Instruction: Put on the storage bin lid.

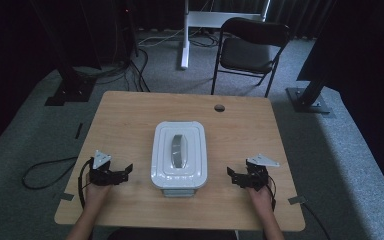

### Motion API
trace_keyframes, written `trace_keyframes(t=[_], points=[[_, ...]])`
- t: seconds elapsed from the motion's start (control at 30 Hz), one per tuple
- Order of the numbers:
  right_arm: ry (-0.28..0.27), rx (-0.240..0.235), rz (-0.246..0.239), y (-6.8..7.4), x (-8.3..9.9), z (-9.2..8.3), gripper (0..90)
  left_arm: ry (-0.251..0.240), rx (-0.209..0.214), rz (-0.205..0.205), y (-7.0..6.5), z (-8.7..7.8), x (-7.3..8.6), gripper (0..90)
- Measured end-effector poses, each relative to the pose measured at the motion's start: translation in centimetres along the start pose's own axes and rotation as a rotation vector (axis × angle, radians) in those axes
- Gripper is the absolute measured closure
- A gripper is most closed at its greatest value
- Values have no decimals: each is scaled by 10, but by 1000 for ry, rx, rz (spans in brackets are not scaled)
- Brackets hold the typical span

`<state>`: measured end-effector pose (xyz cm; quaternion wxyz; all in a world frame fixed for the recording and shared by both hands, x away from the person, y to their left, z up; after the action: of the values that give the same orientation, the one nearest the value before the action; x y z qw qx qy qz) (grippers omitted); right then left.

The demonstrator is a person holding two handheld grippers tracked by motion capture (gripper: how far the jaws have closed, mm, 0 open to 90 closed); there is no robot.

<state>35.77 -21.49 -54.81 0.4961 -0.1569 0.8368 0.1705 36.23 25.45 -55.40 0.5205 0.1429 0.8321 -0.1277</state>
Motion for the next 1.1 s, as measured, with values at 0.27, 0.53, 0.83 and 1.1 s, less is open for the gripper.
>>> trace_keyframes(t=[0.27,0.53,0.83,1.1], points=[[-14,49,35,-22,2,-14,112,19,-32,1,8,-4,2,2],[-16,94,64,-40,10,-25,112,32,-48,-35,19,-10,6,2],[-21,180,80,-57,12,-37,112,93,-90,-59,34,-18,15,2],[34,268,123,-79,25,-46,112,152,-135,-96,46,-23,26,2]])
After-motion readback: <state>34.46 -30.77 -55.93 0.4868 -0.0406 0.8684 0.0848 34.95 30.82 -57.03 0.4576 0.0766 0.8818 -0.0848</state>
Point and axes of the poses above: each handheld gripper's, and its own axes: z roughly forward along the jaws, x roughly out of its underside, y roughly to its left, the point moved 5 cm from there along z, roughly forward along the jaws, and after that the axes turned 7 degrees about -y, right-handed, at the moved point
